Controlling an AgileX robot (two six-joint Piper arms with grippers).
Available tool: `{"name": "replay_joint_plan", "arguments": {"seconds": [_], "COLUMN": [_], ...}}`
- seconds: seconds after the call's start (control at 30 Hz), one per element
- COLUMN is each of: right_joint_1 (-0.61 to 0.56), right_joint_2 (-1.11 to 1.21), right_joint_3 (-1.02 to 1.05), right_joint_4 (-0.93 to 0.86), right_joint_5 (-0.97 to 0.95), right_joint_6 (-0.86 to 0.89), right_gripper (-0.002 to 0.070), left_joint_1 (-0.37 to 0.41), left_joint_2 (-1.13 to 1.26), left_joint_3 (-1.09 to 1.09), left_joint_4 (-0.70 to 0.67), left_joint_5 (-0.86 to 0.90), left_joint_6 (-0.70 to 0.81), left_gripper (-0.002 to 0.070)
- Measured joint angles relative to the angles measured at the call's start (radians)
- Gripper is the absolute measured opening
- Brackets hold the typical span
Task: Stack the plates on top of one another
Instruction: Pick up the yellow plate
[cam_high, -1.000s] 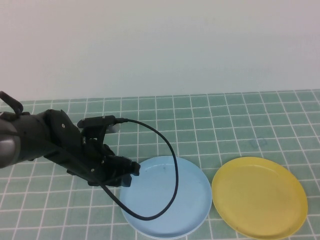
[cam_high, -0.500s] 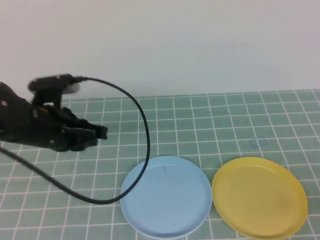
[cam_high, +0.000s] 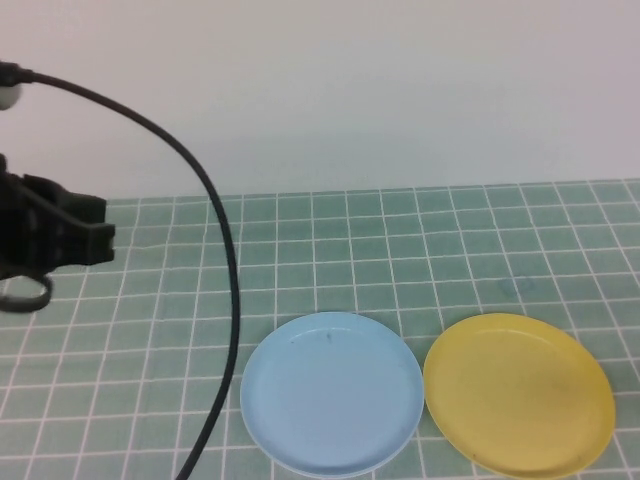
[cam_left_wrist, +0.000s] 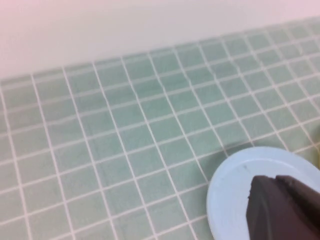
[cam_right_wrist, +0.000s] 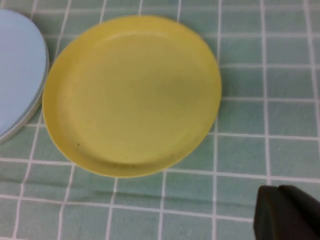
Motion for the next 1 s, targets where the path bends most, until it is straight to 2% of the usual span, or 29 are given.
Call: {"name": "replay_joint_plan", "arguments": {"seconds": [0.13,0.23,0.3,0.47,0.57,0.83,1.0], "right_joint_1": [0.0,0.0,0.0,0.0,0.0,0.0,0.0], "right_joint_2": [0.24,0.417,0.525,0.741,0.851,1.056,1.131], "right_joint_3": [-0.092,-0.159,-0.206,-0.307,-0.352,-0.428,-0.456], "right_joint_4": [0.065,0.151,0.208,0.253,0.255,0.257,0.257], "right_joint_5": [-0.017,-0.046,-0.059,-0.072,-0.084,-0.122,-0.133], "right_joint_6": [-0.051,-0.12,-0.166,-0.21,-0.224,-0.253,-0.258], "right_gripper": [0.0006,0.0042,0.0107,0.0337,0.0391,0.0403,0.0328], "left_joint_1": [0.0,0.0,0.0,0.0,0.0,0.0,0.0], "left_joint_2": [-0.054,-0.07,-0.08,-0.084,-0.084,-0.064,-0.035], "left_joint_3": [0.043,0.063,0.077,0.114,0.116,0.116,0.116], "left_joint_4": [0.014,-0.02,-0.02,-0.018,-0.02,-0.02,-0.02], "left_joint_5": [-0.046,-0.071,-0.113,-0.172,-0.166,-0.188,-0.188], "left_joint_6": [0.002,0.002,0.004,0.007,0.007,0.007,0.007], "left_gripper": [0.0,0.0,0.0,0.0,0.0,0.0,0.0]}}
